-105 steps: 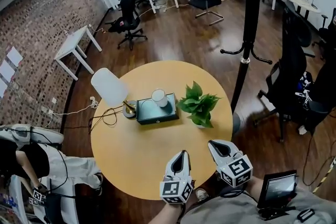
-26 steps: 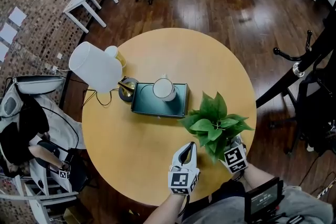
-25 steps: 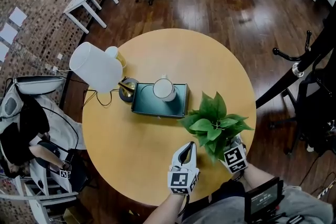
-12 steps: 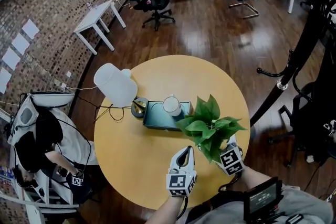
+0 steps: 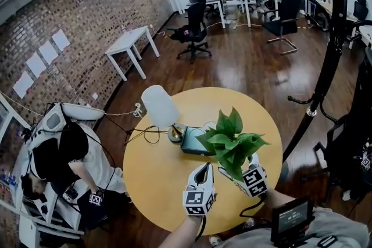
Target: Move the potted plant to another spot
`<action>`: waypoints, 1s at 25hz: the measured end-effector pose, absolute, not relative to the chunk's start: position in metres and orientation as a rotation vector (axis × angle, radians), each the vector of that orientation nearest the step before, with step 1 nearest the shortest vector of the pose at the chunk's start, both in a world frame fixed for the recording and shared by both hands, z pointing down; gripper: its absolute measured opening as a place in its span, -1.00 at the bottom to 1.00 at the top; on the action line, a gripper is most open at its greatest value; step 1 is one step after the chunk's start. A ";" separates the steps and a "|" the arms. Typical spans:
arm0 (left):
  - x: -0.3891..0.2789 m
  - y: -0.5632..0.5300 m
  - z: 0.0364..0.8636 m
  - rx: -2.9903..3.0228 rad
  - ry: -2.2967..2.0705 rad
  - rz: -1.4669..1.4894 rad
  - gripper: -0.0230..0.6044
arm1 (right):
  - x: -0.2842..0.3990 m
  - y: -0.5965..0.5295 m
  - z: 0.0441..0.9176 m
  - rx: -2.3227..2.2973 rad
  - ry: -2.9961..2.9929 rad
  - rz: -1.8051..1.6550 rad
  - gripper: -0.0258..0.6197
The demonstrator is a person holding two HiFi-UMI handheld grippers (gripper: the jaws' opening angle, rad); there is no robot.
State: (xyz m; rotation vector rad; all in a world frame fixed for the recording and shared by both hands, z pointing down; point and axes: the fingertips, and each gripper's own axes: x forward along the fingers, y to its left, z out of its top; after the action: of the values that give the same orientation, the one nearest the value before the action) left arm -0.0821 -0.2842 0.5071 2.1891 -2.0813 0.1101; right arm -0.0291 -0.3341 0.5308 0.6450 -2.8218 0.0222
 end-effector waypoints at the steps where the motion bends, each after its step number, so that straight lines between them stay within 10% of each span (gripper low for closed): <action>1: -0.085 -0.280 0.504 2.191 -2.094 0.105 -0.92 | -0.033 -0.329 0.527 0.636 -2.830 0.014 0.64; 25: -0.209 -0.121 0.471 2.176 -2.186 0.065 -0.93 | -0.169 -0.176 0.499 0.581 -2.890 -0.030 0.64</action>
State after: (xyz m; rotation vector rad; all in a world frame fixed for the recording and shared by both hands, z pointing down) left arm -0.2093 -0.1206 0.4707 2.1758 -2.1856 0.0646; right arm -0.1688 -0.1762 0.4991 0.5810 -2.8900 -0.0301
